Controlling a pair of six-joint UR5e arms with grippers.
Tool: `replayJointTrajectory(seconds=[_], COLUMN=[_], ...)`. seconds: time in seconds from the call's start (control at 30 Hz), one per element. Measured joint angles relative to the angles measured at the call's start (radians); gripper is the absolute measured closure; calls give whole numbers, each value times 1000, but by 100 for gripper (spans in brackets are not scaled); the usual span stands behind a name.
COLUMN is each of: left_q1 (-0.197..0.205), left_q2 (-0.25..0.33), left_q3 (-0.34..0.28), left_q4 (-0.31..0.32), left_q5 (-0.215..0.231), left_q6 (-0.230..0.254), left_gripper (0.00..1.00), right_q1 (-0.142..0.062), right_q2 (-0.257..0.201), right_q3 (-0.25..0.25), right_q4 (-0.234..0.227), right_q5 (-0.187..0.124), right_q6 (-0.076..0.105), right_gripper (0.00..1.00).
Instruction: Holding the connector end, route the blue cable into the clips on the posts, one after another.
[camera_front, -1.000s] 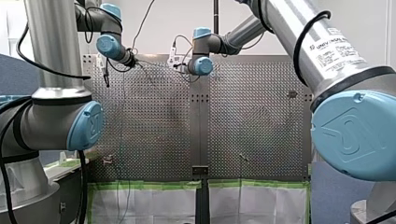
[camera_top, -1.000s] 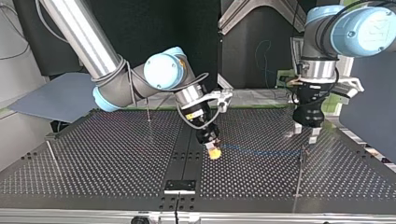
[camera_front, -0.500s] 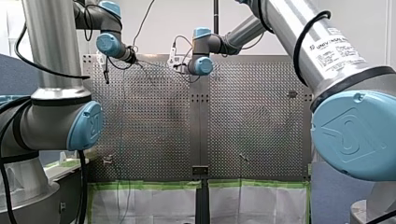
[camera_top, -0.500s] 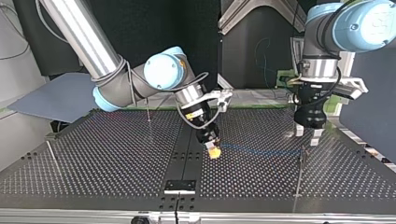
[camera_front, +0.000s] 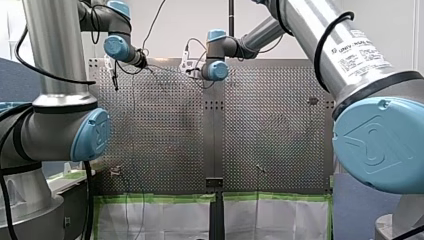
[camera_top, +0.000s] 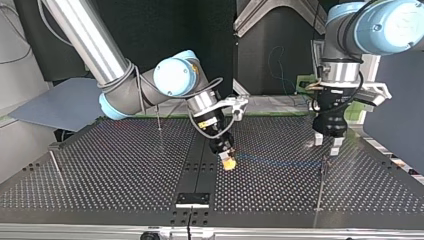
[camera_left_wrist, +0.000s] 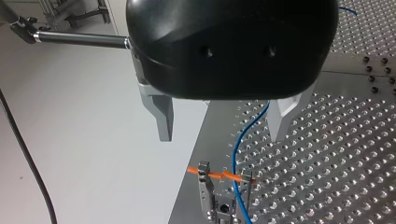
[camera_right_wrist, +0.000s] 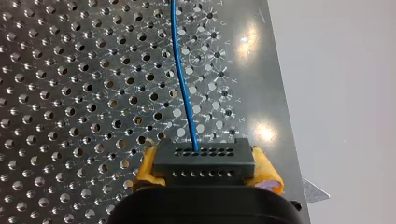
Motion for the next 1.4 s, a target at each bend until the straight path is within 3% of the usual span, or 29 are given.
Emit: replayJointTrajectory(seconds=[0.43,1.03,1.2,1.4], left_q1=[-17,-30,-46,-65], left_q2=[-21,-62,-71,-53], left_q3=[0,7,34,83], left_q4=[0,-6,-8,-7], left_q5=[35,46,33,7], left_q6=[49,209,238,236], left_gripper=[0,0,0,0], right_q1=[-15,-21,-21,-19], right_q2=[0,0,0,1], right_q3=[0,0,0,0], right_q4=[8,8,8,7], right_q5=[0,-5,-6,-6], right_q6=[-2,-10,-10,-10], right_gripper=[100,100,100,100])
